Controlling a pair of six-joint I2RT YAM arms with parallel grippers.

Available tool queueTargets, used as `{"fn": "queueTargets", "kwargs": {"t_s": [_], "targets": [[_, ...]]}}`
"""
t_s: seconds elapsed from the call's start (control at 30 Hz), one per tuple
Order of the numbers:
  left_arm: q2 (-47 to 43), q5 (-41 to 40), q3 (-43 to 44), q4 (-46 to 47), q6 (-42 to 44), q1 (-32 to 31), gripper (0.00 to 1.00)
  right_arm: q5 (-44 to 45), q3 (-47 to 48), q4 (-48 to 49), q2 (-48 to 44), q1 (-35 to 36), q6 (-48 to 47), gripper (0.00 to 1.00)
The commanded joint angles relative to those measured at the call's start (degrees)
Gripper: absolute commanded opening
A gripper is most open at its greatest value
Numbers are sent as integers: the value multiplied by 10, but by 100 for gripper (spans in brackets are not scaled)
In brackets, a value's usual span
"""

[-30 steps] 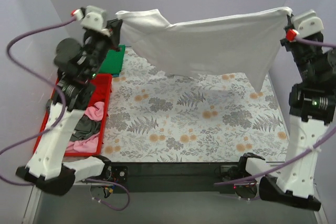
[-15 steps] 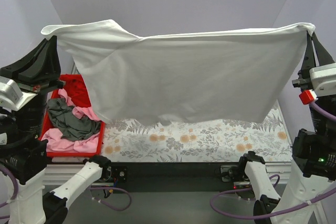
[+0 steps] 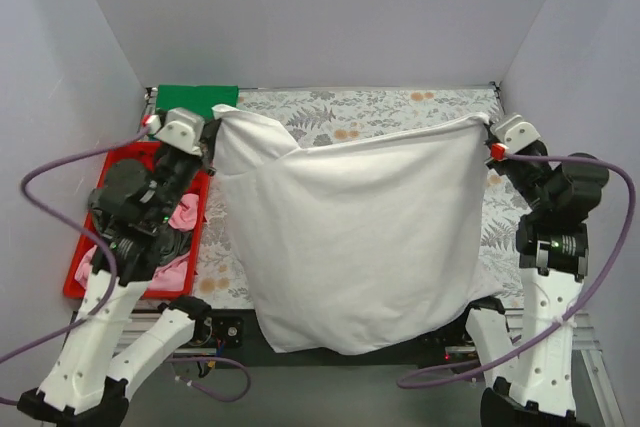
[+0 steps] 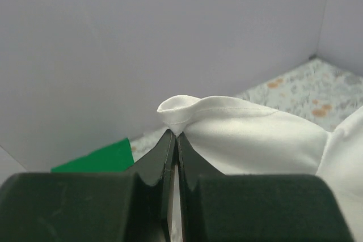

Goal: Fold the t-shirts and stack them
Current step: Flatten the tshirt out

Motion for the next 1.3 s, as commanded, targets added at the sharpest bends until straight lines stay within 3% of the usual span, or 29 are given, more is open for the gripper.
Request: {"fn": "queueTargets", "kwargs": {"t_s": [0.0,0.13,0.33,0.6,0.9,1.27], "targets": [[62,2,-67,39,-18,5,0,-11,-54,54,50,-2,-24,1],[196,-10,-118,154,5,7,0,-42,-93,120,141,-1,-21,1],[390,14,-102,322,22,27,0,-19,-94,197,310,4,-34,1],[625,67,56,332,17,80,0,-4,-22,225,492,6,-28,1],[680,67,112,291,32,80,0,-4,66,206,584,6,-17,1],[540,117,34,147,12,67,0,-38,84,138,603,7,-64,1]]}}
